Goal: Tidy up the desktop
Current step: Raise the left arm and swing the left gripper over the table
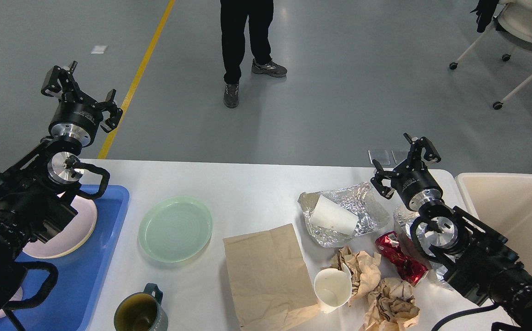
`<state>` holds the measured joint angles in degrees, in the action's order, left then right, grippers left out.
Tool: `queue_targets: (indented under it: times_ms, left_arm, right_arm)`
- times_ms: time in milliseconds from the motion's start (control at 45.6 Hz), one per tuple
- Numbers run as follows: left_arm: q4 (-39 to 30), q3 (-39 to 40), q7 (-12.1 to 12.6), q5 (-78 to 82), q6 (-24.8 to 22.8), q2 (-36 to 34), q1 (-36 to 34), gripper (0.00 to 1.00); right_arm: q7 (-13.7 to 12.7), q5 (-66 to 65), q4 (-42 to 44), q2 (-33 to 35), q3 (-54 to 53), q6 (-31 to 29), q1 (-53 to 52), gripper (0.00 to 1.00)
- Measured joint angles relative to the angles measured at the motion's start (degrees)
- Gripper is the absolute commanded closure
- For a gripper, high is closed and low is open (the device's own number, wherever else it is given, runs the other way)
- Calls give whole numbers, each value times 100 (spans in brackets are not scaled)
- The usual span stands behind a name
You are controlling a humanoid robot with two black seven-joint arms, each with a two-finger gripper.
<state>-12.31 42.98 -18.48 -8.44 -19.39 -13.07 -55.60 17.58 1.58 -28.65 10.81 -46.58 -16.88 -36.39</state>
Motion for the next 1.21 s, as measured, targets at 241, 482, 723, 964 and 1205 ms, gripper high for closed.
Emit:
queue_targets:
  times_ms: [241,482,723,964,1205]
  left_arm:
    - [-6,-1,4,-4,0,87,34,4]
    - [-9,-1,18,-2,26,158,-55,4]
    - [-9,-216,374,11,147,489,-209,4]
    - [-10,-1415,515,5,118,499,-375,4]
    - [9,-3148,530,23,112,123,-852,4]
  right_arm:
    - [0,0,0,0,0,0,0,0]
    - [0,0,0,0,0,0,0,0]
    - [0,0,0,0,0,0,0,0]
    - [0,1,0,0,0,0,0,0]
    - [0,0,0,0,0,0,0,0]
